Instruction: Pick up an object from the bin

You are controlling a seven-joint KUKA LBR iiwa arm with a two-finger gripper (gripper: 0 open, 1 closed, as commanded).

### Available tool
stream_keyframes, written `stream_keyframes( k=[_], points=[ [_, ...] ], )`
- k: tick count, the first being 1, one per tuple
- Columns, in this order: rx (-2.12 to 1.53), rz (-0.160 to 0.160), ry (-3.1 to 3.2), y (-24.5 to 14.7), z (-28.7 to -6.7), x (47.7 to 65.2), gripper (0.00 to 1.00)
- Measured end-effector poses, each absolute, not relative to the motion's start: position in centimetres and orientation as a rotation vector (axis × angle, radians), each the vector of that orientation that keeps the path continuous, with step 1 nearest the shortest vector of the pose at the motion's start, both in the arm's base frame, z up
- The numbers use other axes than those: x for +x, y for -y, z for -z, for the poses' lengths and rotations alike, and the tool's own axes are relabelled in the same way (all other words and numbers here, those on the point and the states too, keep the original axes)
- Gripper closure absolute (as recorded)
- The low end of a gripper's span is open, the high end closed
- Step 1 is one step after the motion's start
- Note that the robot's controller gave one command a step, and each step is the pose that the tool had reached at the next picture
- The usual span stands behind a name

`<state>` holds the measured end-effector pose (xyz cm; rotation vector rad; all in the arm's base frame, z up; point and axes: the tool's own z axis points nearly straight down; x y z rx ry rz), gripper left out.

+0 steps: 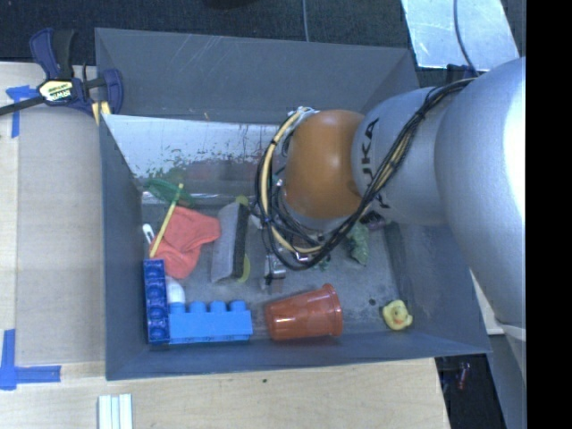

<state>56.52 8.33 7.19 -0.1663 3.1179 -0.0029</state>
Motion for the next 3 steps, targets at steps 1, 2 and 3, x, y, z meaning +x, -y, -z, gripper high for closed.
stream_keyframes(
  k=[1, 2, 3],
  points=[
    [-0.032, 0.002, -3.124, -3.6, -10.8, 55.0, 0.00],
    [0.254, -0.001, -3.115, -5.5, -10.9, 54.2, 0.00],
    [-0.013, 0.004, -3.124, -3.4, -12.5, 53.2, 0.00]
  ],
)
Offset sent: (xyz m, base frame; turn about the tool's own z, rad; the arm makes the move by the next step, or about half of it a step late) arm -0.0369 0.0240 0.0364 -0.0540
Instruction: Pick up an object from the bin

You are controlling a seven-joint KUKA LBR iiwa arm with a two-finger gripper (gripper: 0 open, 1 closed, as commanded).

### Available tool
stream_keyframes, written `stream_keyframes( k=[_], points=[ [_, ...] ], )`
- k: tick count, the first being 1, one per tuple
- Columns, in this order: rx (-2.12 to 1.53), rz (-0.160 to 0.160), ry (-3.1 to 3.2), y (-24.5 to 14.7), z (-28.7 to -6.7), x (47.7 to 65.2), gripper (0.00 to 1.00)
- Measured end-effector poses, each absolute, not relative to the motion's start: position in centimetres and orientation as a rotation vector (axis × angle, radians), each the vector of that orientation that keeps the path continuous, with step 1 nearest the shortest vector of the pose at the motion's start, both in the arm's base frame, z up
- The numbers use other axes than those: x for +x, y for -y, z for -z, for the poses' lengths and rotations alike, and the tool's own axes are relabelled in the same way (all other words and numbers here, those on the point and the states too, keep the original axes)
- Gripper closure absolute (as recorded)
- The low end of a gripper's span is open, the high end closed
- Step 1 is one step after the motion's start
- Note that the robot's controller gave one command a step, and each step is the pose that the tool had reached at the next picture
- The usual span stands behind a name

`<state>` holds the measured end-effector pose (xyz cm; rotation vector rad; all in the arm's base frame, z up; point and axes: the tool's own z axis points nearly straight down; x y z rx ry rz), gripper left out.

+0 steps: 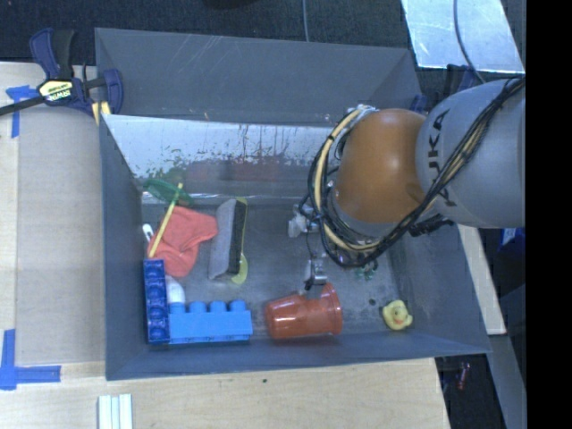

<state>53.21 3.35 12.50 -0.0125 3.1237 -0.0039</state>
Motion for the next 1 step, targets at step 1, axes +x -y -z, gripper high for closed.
stream_keyframes(
  k=[1],
  points=[
    [0.193, -0.005, -3.105, 0.15, -9.60, 52.98, 0.00]
  ],
)
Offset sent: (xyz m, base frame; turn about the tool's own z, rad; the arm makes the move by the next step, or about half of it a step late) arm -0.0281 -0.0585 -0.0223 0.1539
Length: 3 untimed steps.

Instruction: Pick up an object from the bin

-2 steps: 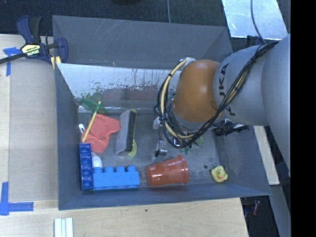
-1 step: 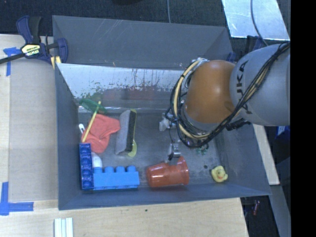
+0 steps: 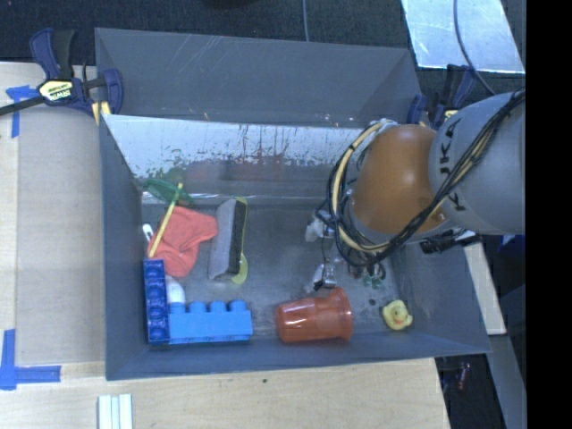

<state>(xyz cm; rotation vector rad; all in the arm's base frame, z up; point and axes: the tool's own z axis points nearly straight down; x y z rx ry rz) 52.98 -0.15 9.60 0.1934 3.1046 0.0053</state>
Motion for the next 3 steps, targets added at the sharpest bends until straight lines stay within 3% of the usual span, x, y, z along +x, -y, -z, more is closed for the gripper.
stream_keyframes(
  k=[1, 2, 3],
  points=[
    [0.127, -0.003, -3.099, 1.9, -9.8, 51.7, 0.00],
    [0.162, -0.004, -3.093, 2.3, -11.9, 51.9, 0.00],
    [0.256, -0.006, -3.086, 1.0, -13.0, 53.7, 0.00]
  ],
)
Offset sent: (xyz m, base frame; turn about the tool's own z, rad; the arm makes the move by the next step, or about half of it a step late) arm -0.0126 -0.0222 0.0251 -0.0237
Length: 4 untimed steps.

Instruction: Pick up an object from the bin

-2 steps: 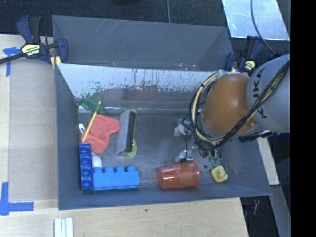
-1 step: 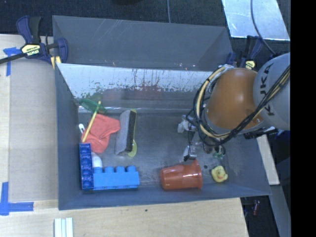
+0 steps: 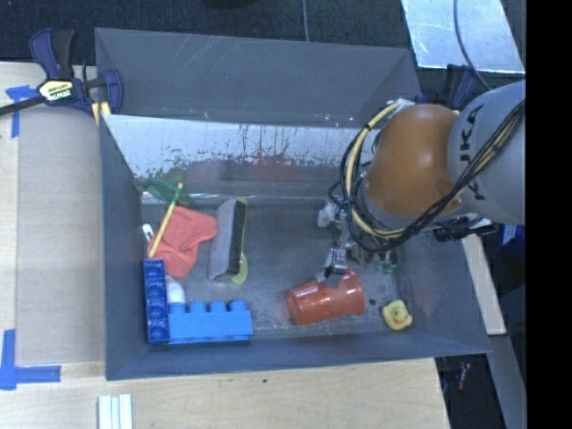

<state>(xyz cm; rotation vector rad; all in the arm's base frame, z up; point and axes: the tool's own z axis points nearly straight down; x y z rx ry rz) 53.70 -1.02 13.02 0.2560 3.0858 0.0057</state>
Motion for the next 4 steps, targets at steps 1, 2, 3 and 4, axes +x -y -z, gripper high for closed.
stream_keyframes(
  k=[1, 2, 3, 4],
  points=[
    [0.172, -0.004, -3.089, -1.4, -14.1, 53.4, 0.00],
    [0.393, -0.010, -3.067, 1.3, -13.8, 50.7, 0.00],
    [0.355, -0.010, -3.068, 2.2, -16.0, 49.6, 0.00],
    [0.364, -0.008, -3.070, 3.1, -15.6, 49.2, 0.00]
  ],
)
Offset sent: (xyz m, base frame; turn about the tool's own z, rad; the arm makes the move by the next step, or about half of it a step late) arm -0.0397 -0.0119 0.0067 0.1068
